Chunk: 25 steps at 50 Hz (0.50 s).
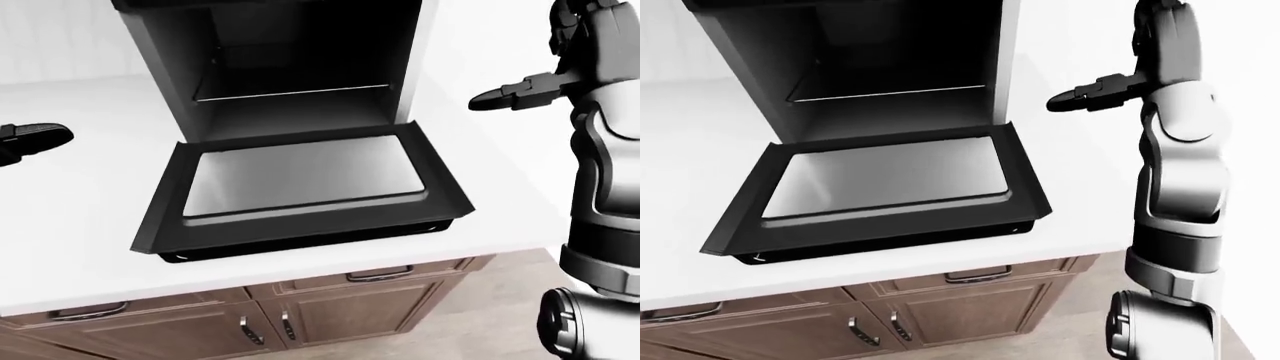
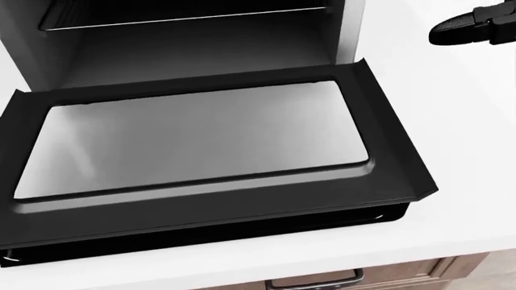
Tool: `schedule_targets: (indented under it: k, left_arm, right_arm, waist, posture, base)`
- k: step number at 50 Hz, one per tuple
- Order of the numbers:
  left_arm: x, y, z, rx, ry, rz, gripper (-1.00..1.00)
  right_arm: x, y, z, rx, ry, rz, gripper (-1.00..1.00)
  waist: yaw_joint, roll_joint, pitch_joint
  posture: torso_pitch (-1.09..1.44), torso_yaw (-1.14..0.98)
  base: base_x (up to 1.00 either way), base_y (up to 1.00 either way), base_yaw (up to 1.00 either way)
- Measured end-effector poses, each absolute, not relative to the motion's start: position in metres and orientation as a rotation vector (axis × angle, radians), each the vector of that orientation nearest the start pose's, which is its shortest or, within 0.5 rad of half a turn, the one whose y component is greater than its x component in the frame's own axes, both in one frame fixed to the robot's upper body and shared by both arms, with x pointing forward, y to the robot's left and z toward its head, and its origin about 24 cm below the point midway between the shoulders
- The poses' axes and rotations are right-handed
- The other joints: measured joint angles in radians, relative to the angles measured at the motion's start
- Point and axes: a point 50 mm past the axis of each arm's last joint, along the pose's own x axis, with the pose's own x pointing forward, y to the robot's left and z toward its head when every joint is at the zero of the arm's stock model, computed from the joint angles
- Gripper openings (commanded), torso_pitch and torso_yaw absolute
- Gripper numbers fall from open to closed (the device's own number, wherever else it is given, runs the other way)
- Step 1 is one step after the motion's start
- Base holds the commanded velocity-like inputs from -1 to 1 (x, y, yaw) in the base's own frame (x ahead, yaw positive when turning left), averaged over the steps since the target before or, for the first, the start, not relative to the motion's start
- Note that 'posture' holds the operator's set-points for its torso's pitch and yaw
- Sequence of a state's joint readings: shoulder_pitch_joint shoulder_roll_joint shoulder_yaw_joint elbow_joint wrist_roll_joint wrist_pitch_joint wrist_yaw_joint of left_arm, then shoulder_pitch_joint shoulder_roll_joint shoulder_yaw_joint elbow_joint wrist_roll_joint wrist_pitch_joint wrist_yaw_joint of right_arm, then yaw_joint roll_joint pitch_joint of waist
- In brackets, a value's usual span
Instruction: Close the toaster oven door.
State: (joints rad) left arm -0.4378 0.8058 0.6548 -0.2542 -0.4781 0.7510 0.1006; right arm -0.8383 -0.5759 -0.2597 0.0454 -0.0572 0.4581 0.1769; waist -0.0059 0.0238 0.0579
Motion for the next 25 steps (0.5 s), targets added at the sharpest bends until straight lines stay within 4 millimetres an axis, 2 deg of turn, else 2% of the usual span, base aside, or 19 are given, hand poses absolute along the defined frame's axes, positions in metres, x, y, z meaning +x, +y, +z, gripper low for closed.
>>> schedule_targets:
  k: [8, 25]
  left_arm:
    - [0.235, 0.347, 0.29, 0.116, -0.306, 0.505, 1.0]
    - [0.235, 0.347, 0.291, 0.113, -0.305, 0.503, 1.0]
  right_arm:
    - [0.327, -0.261, 0.293, -0.458, -0.384, -0.18, 1.0]
    - [0.329, -0.26, 0.275, -0.501, -0.364, -0.144, 1.0]
  waist:
    - [-0.003, 0.003, 0.0]
    - [-0.006, 0.004, 0.003]
  posture:
    - [0.0, 0.0]
    - [0.0, 0.0]
  base:
    - [0.0, 0.0, 0.0]
    - [0.0, 0.0, 0.0]
